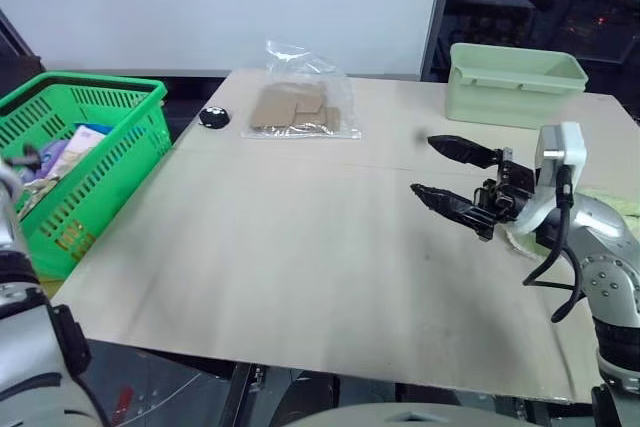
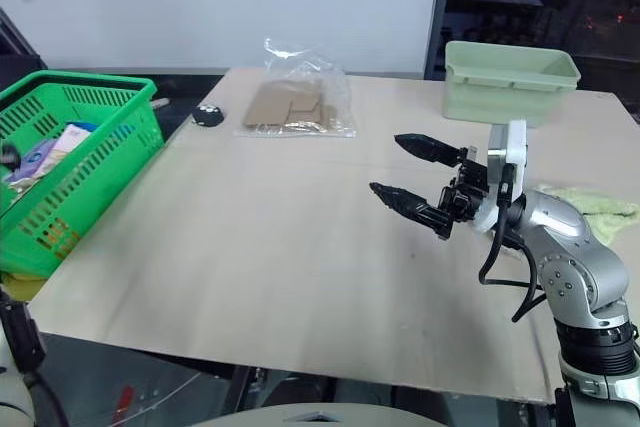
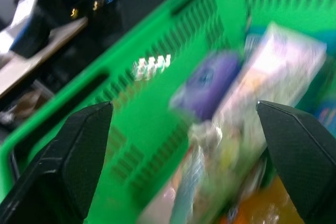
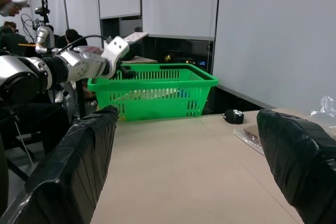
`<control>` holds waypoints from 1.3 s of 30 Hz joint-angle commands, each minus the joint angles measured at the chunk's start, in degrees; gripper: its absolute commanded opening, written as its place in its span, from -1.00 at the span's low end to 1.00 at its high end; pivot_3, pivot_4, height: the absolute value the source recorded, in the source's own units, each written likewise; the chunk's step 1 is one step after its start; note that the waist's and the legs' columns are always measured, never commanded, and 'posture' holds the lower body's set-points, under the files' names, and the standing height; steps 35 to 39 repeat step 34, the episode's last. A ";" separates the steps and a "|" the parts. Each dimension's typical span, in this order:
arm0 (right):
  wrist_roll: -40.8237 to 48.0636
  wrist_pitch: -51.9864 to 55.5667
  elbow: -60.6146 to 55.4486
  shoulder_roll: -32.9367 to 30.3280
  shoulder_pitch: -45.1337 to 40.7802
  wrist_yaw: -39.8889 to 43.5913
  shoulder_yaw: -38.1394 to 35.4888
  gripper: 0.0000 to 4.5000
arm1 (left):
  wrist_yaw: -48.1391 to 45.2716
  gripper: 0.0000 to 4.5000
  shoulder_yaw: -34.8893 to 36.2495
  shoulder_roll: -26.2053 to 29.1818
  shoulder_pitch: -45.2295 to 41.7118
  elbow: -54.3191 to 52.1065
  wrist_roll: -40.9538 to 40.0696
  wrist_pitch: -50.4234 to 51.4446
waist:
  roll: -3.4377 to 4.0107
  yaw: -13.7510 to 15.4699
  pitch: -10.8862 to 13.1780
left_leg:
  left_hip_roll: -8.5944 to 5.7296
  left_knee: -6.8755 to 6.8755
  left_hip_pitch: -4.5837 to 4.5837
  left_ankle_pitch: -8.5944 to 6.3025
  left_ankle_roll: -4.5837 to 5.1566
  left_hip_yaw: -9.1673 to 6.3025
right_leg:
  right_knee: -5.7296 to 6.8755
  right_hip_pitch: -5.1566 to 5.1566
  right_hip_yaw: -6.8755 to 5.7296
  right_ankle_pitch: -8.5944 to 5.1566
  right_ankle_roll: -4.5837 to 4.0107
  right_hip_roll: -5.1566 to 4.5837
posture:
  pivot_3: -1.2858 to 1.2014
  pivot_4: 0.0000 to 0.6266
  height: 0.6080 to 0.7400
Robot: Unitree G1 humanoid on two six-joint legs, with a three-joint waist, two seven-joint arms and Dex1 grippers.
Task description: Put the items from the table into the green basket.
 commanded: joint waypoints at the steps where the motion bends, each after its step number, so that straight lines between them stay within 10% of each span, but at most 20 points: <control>1: -0.63 -1.39 0.69 -0.01 0.46 1.35 -0.41 1.00 | -14.59 0.99 1.76 -5.59 0.64 -18.83 -12.86 0.07 | -0.01 0.68 -0.02 | -0.04 0.03 -0.01 0.00 0.00 0.08 | -0.01 0.04 0.01 0.01 -0.02 -0.07 | 0.04 -1.00 1.00; 12: -8.42 -9.22 7.98 -3.30 8.18 6.98 -3.27 1.00 | -28.80 0.99 -8.18 -13.31 29.37 -57.61 -25.40 19.99 | 0.34 -2.07 -0.12 | 0.17 0.01 0.04 -0.10 0.17 0.35 | -0.03 -0.04 0.45 0.03 -0.07 -0.02 | 0.02 -1.00 1.00; 39: -26.77 -30.75 19.27 1.50 35.55 -1.28 -6.03 1.00 | -29.12 0.99 -23.37 -23.30 46.46 -64.47 -12.84 11.29 | 1.03 1.10 -0.23 | 0.29 0.10 0.23 -0.20 0.27 1.51 | -0.11 0.05 0.97 -0.06 -0.19 0.05 | -0.01 -1.00 1.00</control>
